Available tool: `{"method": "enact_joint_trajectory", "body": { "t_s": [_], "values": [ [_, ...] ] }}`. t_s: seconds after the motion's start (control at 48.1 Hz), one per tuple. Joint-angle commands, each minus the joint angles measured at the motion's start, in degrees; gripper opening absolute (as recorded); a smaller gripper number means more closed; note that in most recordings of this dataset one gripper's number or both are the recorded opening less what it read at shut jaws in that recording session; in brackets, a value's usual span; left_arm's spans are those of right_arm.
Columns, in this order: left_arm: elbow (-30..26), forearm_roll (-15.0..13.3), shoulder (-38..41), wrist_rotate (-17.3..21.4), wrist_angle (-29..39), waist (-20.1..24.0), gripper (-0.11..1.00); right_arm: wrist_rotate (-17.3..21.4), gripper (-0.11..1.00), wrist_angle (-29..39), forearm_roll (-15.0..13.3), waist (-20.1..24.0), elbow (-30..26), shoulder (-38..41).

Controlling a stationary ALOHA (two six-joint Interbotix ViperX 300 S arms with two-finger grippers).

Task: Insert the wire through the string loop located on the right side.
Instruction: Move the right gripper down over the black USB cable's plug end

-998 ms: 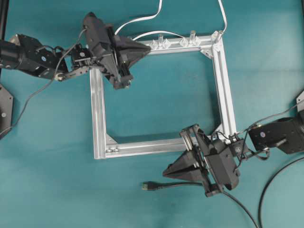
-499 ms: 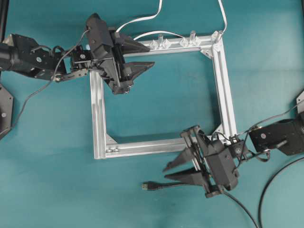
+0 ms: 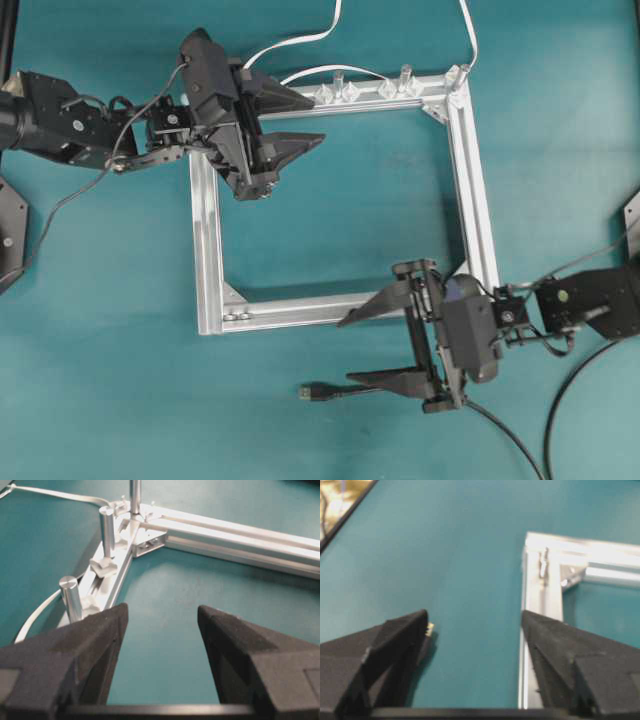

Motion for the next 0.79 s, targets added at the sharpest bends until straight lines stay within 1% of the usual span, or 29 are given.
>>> {"method": "enact_joint_trajectory", "body": {
  "t_s": [0.0, 0.083, 0.229, 0.312, 0.374, 0.457, 0.769],
  "values": [
    [-0.35, 0.18, -1.67, -0.26, -0.26, -0.09, 0.62, -1.14, 0.83, -2.99, 5.19, 2.37, 0.26, -1.05],
    [-0.18, 0.18, -1.67, -0.18, -0.26, -0.09, 0.62, -2.72, 0.83, -3.52, 9.58, 4.13, 0.18, -0.88],
    [0.0, 0.18, -1.67, -0.18, -0.26, -0.18, 0.62, -5.01, 0.83, -3.52, 16.08, 6.94, -0.79, -0.26],
    [0.0, 0.26, -1.76, -0.18, -0.26, -0.09, 0.62, -5.98, 0.83, -3.78, 18.81, 8.0, -1.05, 0.18],
    [0.0, 0.18, -1.67, -0.18, -0.26, -0.18, 0.62, -6.68, 0.83, -4.13, 20.21, 8.61, -1.32, 0.7],
    [0.0, 0.26, -1.67, -0.09, -0.26, -0.09, 0.62, -7.21, 0.83, -4.31, 21.01, 8.88, -1.93, 1.32],
    [0.0, 0.26, -1.67, -0.18, -0.26, -0.18, 0.62, -7.29, 0.83, -3.96, 21.01, 9.93, -5.01, 5.1]
  ]
}}
